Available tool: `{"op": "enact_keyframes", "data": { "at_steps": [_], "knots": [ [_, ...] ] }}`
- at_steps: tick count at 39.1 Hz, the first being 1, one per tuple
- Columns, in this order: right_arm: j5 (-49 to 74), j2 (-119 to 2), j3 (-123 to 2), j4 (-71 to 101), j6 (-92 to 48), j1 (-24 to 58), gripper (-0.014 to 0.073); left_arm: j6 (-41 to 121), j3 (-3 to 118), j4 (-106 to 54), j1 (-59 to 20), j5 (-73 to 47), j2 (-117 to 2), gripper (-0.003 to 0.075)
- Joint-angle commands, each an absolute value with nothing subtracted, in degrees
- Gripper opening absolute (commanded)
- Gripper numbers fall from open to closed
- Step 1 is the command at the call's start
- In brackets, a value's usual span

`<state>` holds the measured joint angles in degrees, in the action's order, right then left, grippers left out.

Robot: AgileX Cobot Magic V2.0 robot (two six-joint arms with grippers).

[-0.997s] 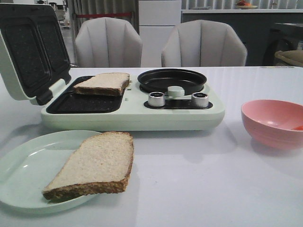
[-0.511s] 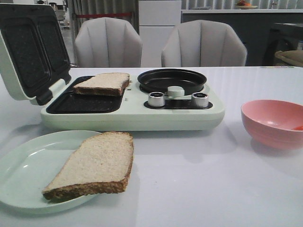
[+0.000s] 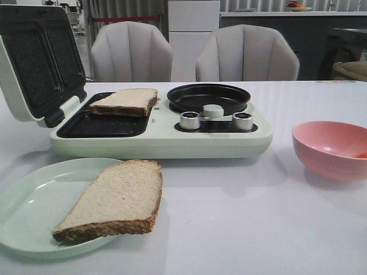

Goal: Make breakfast with bread and shrimp
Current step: 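Open the left gripper and withdraw it from the sandwich maker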

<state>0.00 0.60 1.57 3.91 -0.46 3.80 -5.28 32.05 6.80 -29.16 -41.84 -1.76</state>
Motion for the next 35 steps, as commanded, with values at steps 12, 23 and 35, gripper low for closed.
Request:
{"op": "enact_keyframes", "data": {
  "at_steps": [12,23,35],
  "knots": [
    [-11.1,1.8,0.5,3.8,-0.7,3.4,0.0143,-5.5,27.3,5.7,-29.6,-41.3,0.5,0.0618],
    [8.4,-6.1,-13.6,4.4,-0.7,3.7,0.0143,-5.5,26.0,5.7,-29.6,-40.8,0.5,0.0618],
    [16.7,-14.3,-21.7,7.8,-0.6,4.1,0.0143,-5.5,26.0,5.7,-29.6,-40.9,0.5,0.0618]
  ]
}}
